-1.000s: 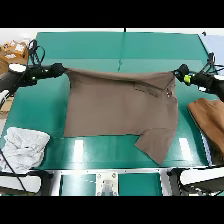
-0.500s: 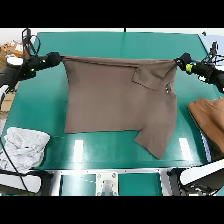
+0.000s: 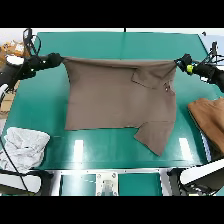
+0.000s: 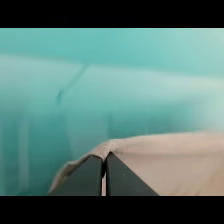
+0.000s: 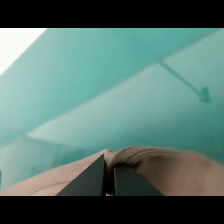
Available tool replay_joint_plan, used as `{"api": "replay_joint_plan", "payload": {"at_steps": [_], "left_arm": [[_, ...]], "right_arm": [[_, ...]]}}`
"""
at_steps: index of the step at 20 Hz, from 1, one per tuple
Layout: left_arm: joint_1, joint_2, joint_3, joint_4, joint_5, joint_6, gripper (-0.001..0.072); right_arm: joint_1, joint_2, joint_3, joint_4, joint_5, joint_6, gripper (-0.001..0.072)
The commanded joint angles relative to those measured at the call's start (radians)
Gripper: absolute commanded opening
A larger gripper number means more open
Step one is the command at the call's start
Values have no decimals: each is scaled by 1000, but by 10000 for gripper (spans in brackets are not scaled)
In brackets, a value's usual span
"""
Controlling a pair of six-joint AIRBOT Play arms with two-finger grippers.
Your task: Fold the shirts.
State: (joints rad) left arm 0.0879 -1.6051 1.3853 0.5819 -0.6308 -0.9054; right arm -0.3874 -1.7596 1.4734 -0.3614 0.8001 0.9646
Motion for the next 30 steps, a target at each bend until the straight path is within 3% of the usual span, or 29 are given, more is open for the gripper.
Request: {"api": "replay_joint_plan", "payload": {"at_steps": [1, 4, 7, 14, 15, 16, 20, 21, 22, 24, 28, 30], "left_arm": [[-1, -10, -2, 231, -176, -129, 23], [-1, -39, -3, 338, -300, -182, 23], [-1, -83, -3, 340, -374, -195, 23], [-1, -101, -4, 335, -401, -232, 26], [0, -100, -3, 335, -427, -243, 216], [3, -100, 9, 340, -477, -250, 489], [63, -98, 106, 373, -739, -329, 468], [84, -98, 129, 374, -791, -365, 346], [104, -98, 151, 374, -853, -373, 29], [124, -97, 171, 374, -936, -397, 22], [71, -82, 158, 384, -1001, -405, 22], [18, -22, 82, 409, -946, -401, 21]], "right_arm": [[-44, 6, -20, -145, 169, 77, 19], [-70, 45, -103, -256, 242, 76, 18], [-72, 82, -211, -312, 246, 76, 19], [-72, 85, -290, -317, 253, 79, 30], [-78, 85, -280, -317, 269, 84, 136], [-92, 86, -264, -317, 298, 88, 174], [-218, 109, -206, -324, 496, 181, 171], [-249, 122, -208, -324, 530, 186, 140], [-280, 141, -219, -324, 559, 197, 122], [-320, 190, -259, -326, 593, 206, 21], [-338, 370, -397, -451, 592, 270, 20], [-338, 499, -481, -615, 561, 388, 20]]}}
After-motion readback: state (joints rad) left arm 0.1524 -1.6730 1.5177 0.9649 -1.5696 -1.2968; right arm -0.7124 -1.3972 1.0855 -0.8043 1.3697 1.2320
